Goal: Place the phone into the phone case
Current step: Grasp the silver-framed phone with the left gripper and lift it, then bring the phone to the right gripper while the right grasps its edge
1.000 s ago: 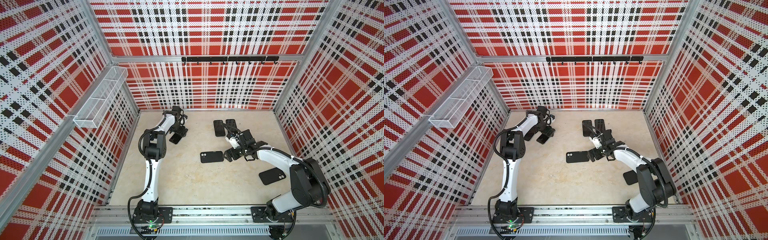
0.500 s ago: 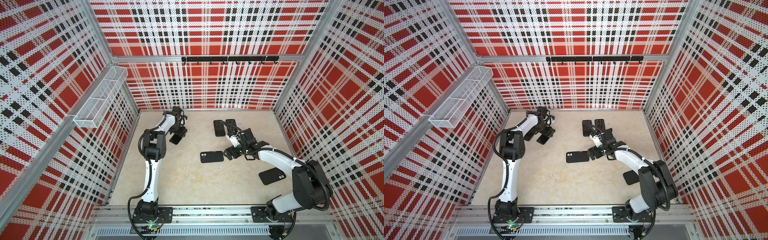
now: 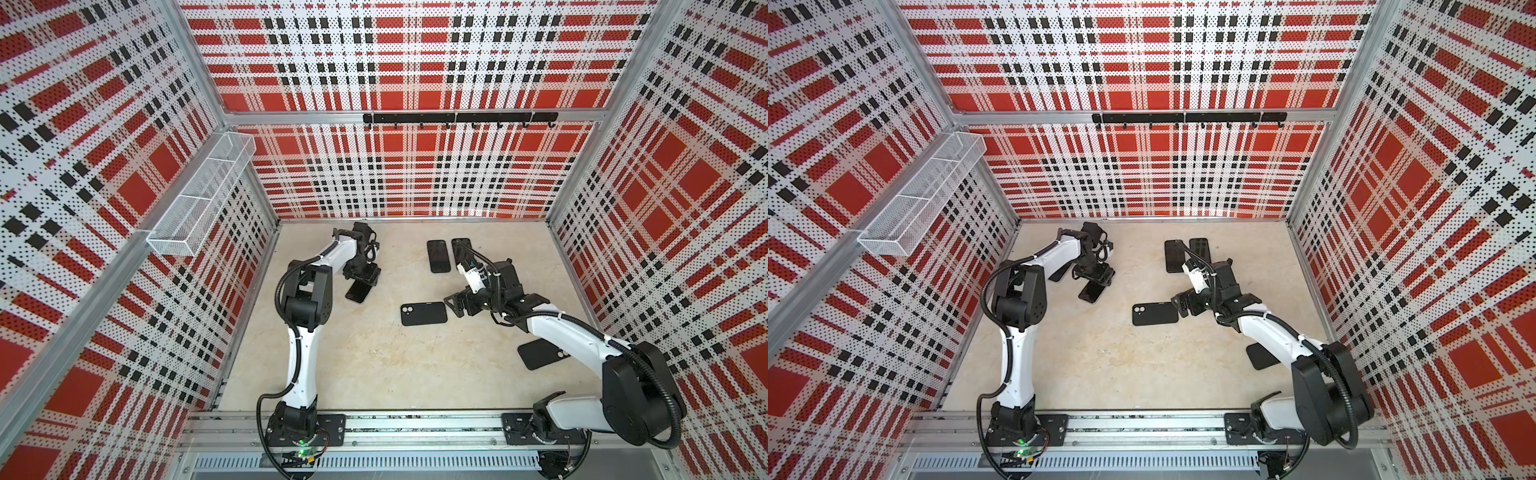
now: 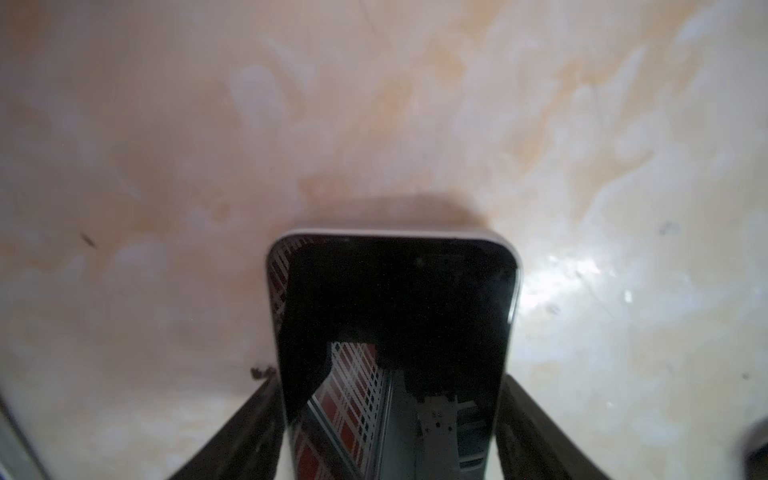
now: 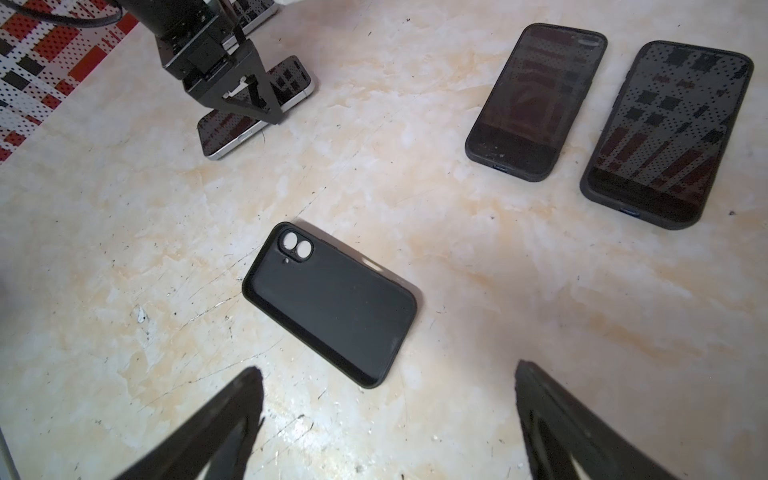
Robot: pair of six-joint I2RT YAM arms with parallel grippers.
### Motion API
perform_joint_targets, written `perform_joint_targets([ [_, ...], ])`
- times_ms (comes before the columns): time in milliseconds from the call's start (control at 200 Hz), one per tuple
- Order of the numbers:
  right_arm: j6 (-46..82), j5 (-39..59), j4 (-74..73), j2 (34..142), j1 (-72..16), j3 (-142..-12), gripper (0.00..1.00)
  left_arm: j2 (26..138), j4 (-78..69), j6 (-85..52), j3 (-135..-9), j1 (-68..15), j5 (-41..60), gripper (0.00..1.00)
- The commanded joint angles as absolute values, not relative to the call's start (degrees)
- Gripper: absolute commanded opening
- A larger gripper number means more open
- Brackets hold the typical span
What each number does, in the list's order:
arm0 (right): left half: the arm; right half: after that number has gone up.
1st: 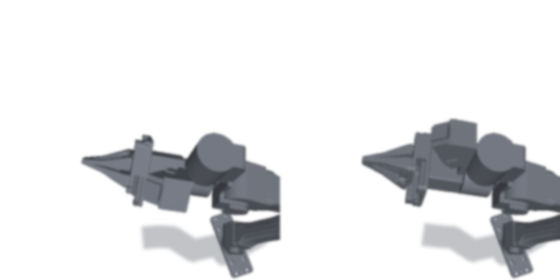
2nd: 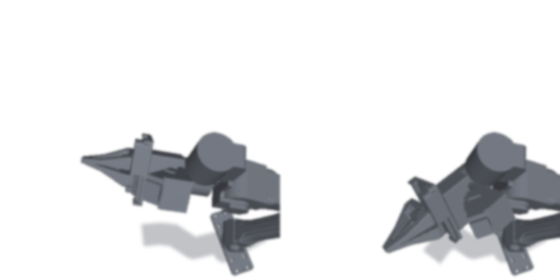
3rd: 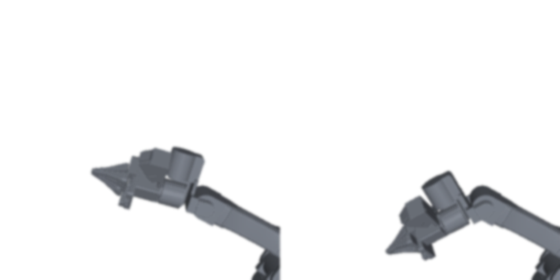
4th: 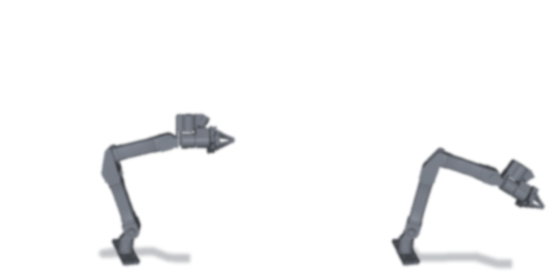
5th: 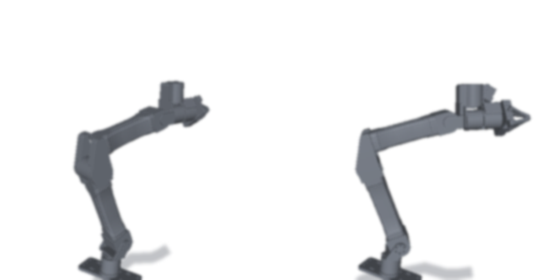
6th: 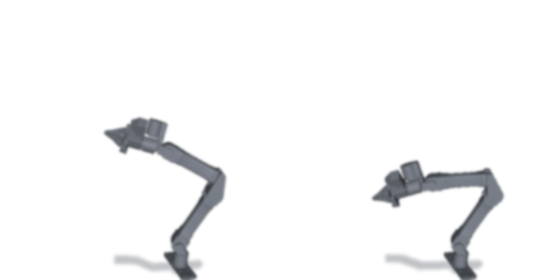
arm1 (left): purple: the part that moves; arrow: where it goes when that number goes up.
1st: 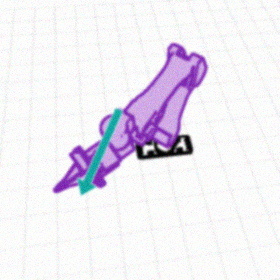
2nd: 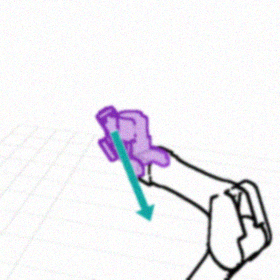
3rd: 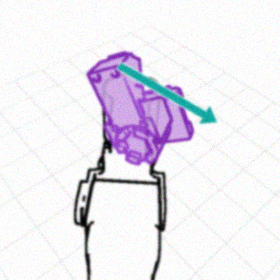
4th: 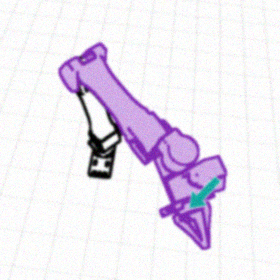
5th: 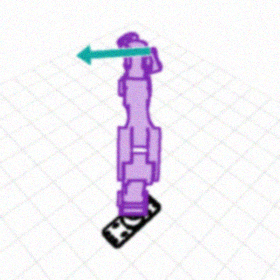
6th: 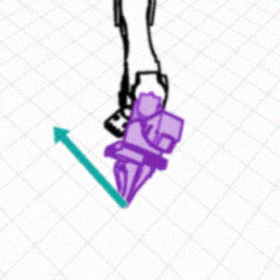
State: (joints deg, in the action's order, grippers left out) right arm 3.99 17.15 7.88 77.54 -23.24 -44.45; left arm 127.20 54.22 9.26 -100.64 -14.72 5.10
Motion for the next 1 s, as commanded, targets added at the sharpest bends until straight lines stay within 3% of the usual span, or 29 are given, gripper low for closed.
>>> perform_joint_targets([
  [0, 3.45, 17.24, 3.23, 75.65, -25.04, -43.74, 0.98, 117.84, 48.19, 2.54, -94.08, -15.22, 9.47, 0.53],
  [261, 7.9, 17.31, -2.29, 82.71, -34.01, -48.49, 0.97, 100.67, 26.92, -17.62, -71.44, -10.87, 19.17, 0.47],
  [346, 12.04, 18.9, -8.72, 84.89, -36.59, -48.3, 0.95, 95.86, 20.07, -26.2, -64.72, -10.05, 20.53, 0.4],
  [491, 19.36, 18.0, -20.49, 88.79, -42.46, -48.13, 0.92, 86.58, 4.32, -43.63, -52.67, -9.96, 19.63, 0.15],
  [576, 23.86, 15.71, -27.42, 91.29, -45.17, -47.73, 0.84, 80.71, -5.41, -54.17, -45.45, -11.37, 16.16, 0.0],
  [656, 29.03, 13.29, -34.46, 93.47, -46.57, -46.39, 0.73, 75.93, -12.85, -64.36, -38.98, -12.48, 12.39, 0.0],
  [787, 33.23, 12.04, -41.41, 96.78, -47.56, -45.47, 0.68, 70.02, -20.29, -77.66, -30.7, -13.71, 8.21, 0.0],
  [992, 34.1, 13.3, -43.26, 101.85, -47.81, -48.14, 0.6, 66.67, -18.05, -88.31, -26.38, -18.25, 4.9, 0.0],
])
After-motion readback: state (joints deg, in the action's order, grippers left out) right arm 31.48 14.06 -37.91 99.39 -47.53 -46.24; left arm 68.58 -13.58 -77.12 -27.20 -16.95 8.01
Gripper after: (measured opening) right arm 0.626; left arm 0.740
